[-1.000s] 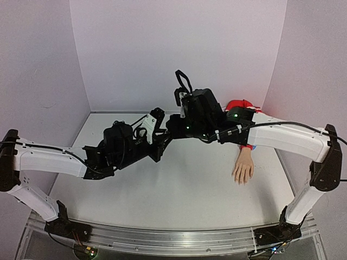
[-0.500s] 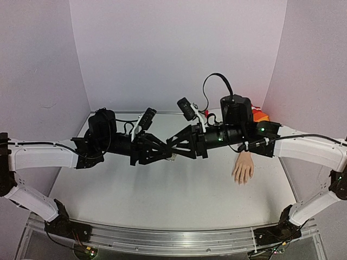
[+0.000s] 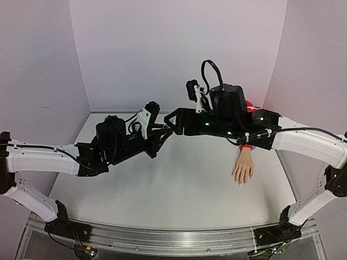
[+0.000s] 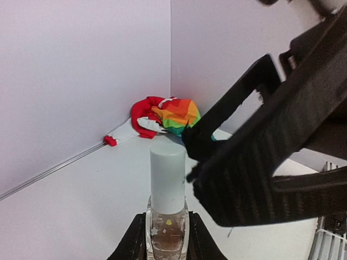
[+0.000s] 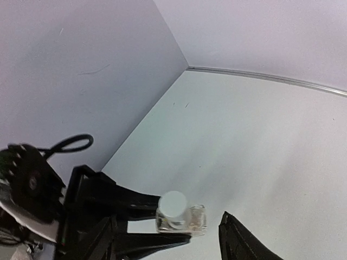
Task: Paint the nails
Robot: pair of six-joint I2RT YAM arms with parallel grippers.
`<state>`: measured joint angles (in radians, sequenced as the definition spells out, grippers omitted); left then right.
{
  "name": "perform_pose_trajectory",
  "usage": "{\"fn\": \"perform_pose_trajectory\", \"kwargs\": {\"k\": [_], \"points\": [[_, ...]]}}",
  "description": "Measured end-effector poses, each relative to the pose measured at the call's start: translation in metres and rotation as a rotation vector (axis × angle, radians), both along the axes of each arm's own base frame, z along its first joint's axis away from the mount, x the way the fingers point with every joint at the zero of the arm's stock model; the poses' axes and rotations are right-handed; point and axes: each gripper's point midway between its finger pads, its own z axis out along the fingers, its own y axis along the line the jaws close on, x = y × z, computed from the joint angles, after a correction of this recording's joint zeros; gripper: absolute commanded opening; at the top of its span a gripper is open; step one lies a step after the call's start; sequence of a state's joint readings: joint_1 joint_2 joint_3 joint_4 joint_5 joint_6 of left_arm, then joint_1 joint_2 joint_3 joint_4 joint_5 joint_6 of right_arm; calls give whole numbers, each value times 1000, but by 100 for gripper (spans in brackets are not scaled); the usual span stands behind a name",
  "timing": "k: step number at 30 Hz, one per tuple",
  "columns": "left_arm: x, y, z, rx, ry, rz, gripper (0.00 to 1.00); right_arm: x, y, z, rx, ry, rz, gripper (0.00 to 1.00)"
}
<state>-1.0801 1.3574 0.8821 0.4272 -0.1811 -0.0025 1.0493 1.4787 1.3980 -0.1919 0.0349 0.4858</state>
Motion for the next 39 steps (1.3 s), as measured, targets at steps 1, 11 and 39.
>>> {"fn": "perform_pose_trajectory", "kwargs": {"k": [1,11,39], "points": [[3,0,-4,12,-2,26,0,3,3,2,-4,3,-28,54],[10,1,-9,24,-12,112,0,35,19,-26,-90,48,-185,43],[-67,11,8,-186,270,-707,0,-65,23,-11,45,-137,626,65]]}}
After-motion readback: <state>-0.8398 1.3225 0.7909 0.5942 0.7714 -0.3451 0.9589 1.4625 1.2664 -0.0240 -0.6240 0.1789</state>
